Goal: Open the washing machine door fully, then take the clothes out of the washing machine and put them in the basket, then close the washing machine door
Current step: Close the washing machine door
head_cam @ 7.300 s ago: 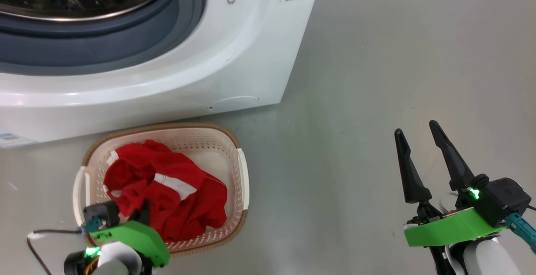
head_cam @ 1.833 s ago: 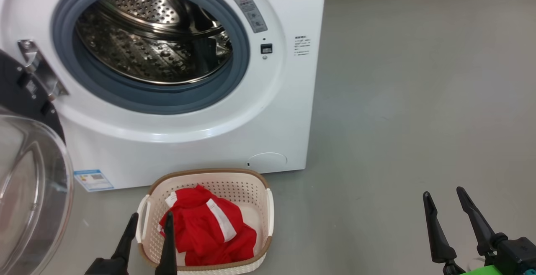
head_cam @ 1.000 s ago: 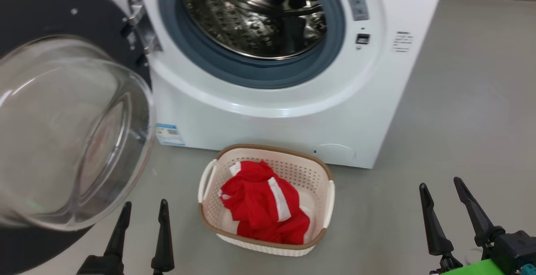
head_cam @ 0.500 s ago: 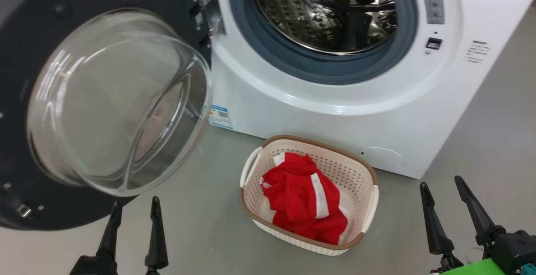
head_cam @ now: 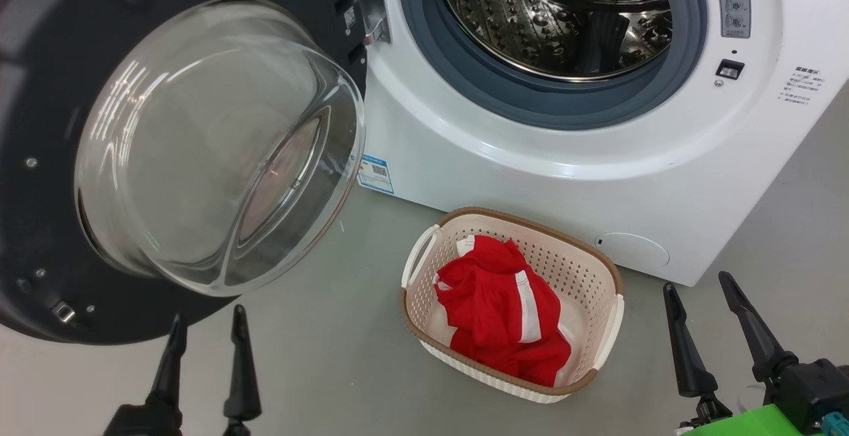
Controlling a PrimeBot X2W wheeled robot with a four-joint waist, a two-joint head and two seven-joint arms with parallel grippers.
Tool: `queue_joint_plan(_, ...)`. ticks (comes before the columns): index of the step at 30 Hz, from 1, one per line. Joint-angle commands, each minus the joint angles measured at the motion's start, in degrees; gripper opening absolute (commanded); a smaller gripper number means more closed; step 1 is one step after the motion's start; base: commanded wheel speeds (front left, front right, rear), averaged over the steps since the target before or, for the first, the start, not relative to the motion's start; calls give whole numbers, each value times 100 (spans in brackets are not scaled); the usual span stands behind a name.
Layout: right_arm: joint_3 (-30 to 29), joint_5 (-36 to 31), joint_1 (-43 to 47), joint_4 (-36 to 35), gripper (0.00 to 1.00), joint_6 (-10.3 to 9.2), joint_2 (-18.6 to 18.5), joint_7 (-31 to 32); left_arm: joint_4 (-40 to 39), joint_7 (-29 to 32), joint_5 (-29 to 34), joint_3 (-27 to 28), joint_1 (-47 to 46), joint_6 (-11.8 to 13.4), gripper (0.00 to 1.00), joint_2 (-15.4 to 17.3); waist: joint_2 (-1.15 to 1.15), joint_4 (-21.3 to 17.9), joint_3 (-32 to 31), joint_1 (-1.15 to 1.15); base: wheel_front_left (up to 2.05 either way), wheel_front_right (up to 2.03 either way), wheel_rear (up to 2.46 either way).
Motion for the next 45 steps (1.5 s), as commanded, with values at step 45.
queue_joint_plan(45,156,-6,16,-103,100,36,-78,-9,1217,1378,-4359,4063,-3386,-353,0,1228,0,-445,-228,0,0,0,0)
